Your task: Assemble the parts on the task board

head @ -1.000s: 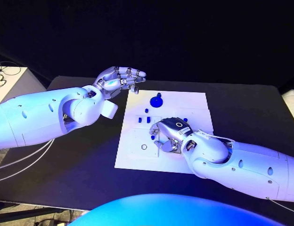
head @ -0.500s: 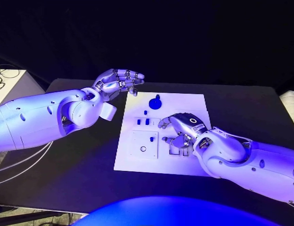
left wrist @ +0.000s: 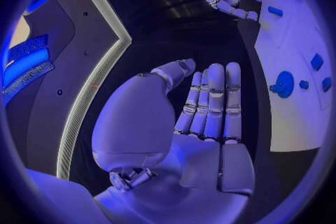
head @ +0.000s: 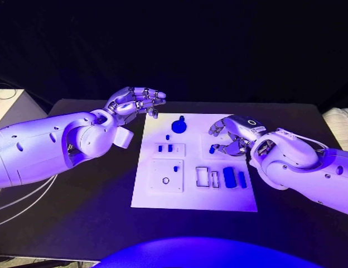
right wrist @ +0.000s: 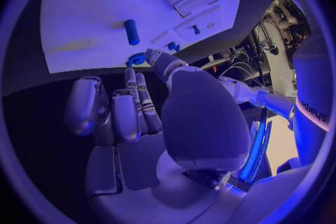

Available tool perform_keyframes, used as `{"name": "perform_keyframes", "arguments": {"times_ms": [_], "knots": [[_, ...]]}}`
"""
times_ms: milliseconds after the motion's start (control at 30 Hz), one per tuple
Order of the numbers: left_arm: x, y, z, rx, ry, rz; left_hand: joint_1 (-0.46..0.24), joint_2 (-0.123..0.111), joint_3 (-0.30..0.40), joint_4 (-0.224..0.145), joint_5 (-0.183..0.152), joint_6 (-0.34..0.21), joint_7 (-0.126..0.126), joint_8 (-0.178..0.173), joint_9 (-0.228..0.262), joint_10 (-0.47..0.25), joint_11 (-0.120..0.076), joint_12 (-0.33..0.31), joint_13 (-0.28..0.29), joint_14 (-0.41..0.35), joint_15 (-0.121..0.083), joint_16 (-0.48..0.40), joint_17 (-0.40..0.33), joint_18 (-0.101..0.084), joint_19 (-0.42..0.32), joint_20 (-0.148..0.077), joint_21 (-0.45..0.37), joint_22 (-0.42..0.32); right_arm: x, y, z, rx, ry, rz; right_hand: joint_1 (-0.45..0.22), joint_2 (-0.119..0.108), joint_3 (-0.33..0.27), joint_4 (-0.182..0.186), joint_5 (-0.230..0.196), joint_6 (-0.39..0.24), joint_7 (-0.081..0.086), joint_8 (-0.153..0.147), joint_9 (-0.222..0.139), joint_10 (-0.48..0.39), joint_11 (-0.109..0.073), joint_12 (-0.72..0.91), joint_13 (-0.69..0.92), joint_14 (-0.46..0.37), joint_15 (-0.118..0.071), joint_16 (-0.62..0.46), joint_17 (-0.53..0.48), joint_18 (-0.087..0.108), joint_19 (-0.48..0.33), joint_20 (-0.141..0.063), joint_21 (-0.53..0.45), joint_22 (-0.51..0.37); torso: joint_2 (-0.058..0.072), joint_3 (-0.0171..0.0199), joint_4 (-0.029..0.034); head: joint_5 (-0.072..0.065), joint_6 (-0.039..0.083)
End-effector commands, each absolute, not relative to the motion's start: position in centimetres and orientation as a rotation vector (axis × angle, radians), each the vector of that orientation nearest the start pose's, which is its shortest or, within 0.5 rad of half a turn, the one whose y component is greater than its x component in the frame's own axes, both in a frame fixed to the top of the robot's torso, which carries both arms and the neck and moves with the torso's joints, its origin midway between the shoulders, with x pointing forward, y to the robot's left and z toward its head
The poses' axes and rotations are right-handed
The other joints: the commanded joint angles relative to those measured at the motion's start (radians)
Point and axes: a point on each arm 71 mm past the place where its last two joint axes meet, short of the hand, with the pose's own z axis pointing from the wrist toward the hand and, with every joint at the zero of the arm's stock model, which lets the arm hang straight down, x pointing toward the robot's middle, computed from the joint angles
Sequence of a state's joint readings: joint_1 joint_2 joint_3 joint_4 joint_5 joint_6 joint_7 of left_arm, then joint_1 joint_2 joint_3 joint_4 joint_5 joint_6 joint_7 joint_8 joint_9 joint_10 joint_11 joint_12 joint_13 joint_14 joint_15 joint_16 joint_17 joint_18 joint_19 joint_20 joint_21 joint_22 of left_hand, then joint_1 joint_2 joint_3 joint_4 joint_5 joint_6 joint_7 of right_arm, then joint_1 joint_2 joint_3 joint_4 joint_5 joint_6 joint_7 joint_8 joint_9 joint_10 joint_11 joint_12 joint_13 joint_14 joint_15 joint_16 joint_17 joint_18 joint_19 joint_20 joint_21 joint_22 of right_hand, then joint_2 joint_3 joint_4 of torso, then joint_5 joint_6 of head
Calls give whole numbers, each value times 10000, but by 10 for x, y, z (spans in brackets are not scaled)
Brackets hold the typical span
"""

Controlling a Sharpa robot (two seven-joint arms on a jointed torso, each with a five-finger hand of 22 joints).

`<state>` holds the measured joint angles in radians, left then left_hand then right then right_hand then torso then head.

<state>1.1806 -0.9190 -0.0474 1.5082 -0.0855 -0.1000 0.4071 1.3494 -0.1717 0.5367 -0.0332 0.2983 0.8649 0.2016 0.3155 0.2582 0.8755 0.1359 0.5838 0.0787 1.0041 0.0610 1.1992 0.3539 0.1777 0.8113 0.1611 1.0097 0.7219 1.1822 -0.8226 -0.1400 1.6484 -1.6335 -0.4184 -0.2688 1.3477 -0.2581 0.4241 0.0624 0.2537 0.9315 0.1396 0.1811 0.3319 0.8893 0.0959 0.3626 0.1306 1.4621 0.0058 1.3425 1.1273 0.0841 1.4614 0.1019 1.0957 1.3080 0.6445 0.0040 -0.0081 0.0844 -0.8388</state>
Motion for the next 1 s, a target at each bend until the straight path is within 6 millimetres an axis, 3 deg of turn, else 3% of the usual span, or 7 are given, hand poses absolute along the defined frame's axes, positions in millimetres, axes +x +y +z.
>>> {"name": "perform_keyframes", "arguments": {"times_ms": [33,200,500,667,767,1000], "knots": [[481,237,-186,-9995,15192,-16660,9,-47,-33,-27,27,-75,-23,-44,3,-88,10,-67,-15,-50,11,-49,-15,61,67,-24,-30,-8,445,-160,-217,-3133,17172,5735,120,54,-388,20,12,-82,-37,-91,-15,-222,51,-44,-127,172,53,-44,-76,-7,93,20,-169,783,21,18,-8,-11,28],[481,237,-186,-9995,15208,-16662,9,-47,-33,-27,27,-75,-23,-44,3,-88,10,-67,-15,-50,11,-49,-15,61,67,-24,-30,-8,449,-163,-221,-3295,17380,5443,488,320,-1317,158,-45,-128,-88,-239,-34,-506,119,10,-352,81,122,-81,-230,49,1,82,-515,675,21,2,4,-39,14],[481,238,-186,-9996,15211,-16640,9,-47,-33,-27,27,-75,-23,-44,3,-88,10,-67,-15,-50,11,-49,-15,61,67,-24,-30,-8,451,-162,-225,-3464,17643,5275,664,489,-1480,285,-119,-3,-53,-258,-28,-283,67,210,-418,127,87,7,-135,37,48,69,-389,729,13,-9,22,-53,-25],[481,239,-186,-9999,15208,-16629,9,-47,-33,-27,27,-75,-23,-44,3,-88,10,-67,-15,-50,11,-49,-15,61,67,-24,-30,-8,451,-158,-227,-3481,17637,5376,735,594,-978,441,-292,401,61,-222,-19,393,-42,330,-578,206,-3,61,-89,4,148,-10,-191,809,5,-2,4,-37,-23],[481,239,-186,-9998,15209,-16631,9,-47,-33,-27,27,-75,-23,-44,3,-88,10,-67,-15,-50,11,-49,-15,61,67,-24,-30,-8,451,-156,-229,-3479,17632,5416,696,531,-320,546,-706,679,67,-227,-28,836,-67,128,-669,202,-21,32,-156,-19,201,-35,-66,864,6,-11,15,-41,-36],[481,239,-186,-9999,15211,-16625,9,-47,-33,-27,27,-75,-23,-44,3,-88,10,-67,-15,-50,11,-49,-15,61,67,-24,-30,-8,451,-152,-234,-3526,17731,5412,564,366,630,595,-783,1091,15,-158,37,1485,-135,-302,-666,215,-83,47,-152,-22,215,-85,-71,883,13,0,25,-39,-40]]}}
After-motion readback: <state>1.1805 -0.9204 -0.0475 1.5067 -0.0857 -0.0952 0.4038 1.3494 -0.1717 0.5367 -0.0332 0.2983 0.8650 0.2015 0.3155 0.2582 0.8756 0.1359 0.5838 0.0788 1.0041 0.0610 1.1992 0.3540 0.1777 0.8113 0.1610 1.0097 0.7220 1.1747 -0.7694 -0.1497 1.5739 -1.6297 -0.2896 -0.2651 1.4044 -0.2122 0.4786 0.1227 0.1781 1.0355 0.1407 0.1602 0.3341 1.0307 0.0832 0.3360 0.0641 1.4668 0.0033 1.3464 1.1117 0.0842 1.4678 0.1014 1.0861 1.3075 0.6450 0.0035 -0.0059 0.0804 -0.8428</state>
